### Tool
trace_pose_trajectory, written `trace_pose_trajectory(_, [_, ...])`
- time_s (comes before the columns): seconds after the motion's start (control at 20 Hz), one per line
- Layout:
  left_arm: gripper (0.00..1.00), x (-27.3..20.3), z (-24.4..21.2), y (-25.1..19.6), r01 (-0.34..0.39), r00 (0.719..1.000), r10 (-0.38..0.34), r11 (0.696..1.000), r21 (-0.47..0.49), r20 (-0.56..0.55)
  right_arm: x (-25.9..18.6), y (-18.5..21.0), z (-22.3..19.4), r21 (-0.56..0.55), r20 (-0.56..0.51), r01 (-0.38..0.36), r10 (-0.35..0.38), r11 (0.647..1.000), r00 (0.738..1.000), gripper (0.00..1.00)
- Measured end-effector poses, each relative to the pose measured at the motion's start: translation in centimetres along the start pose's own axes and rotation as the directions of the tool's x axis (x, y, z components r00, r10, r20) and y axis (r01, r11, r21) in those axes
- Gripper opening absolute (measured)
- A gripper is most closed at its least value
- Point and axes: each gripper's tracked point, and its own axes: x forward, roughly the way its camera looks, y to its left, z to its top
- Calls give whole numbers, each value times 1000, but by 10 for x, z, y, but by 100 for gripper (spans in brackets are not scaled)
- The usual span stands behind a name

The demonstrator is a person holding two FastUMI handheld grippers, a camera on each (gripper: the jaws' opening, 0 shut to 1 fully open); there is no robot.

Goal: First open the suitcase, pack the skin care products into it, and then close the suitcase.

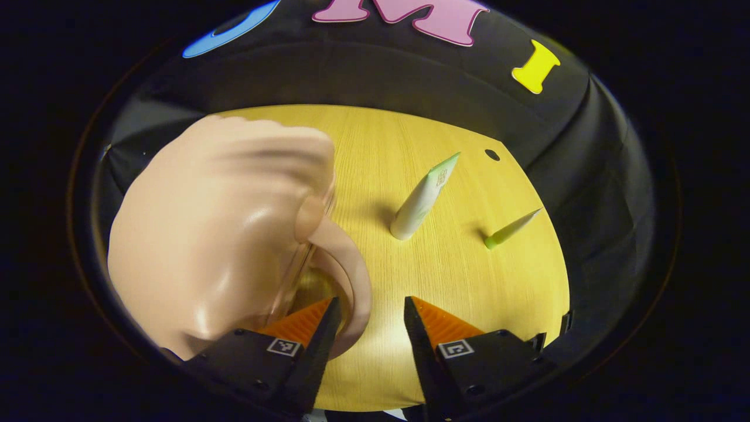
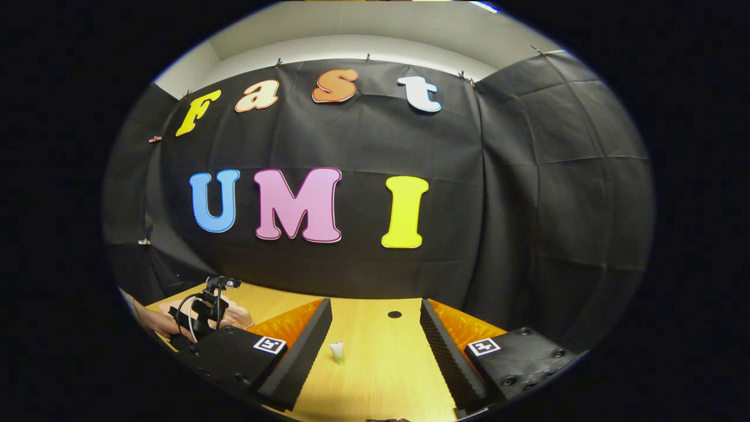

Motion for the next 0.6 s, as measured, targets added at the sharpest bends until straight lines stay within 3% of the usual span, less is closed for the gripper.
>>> trace_pose_trajectory(0.05, [54,3,2,6,-13,1000,13,1000,-1,2,0,-2,-1,8,-4,-3,3,1000,1000,96])
trace_pose_trajectory(0.1, [48,4,3,6,1,1000,-1,1000,-11,6,-1,-3,0,17,-5,-6,6,1000,1000,96])
trace_pose_trajectory(0.15, [27,-1,4,3,22,1000,-22,1000,-16,-2,0,-5,0,22,-4,-6,6,1000,1000,96])
trace_pose_trajectory(0.25, [22,-15,13,-1,28,999,-29,998,54,24,1,-8,0,24,3,-10,10,1000,1000,96])
trace_pose_trajectory(0.3, [22,-28,24,1,-4,998,-4,991,137,61,4,-7,1,24,10,-27,27,999,1000,96])
trace_pose_trajectory(0.35, [15,-42,39,2,-40,995,22,982,183,96,6,-5,0,20,11,-42,41,999,999,96])
trace_pose_trajectory(0.45, [15,-90,78,5,-33,987,12,991,126,160,13,1,3,-8,27,-94,94,996,995,96])
trace_pose_trajectory(0.6, [14,-138,116,38,-92,968,57,987,133,245,20,9,9,-24,43,-150,151,988,988,96])
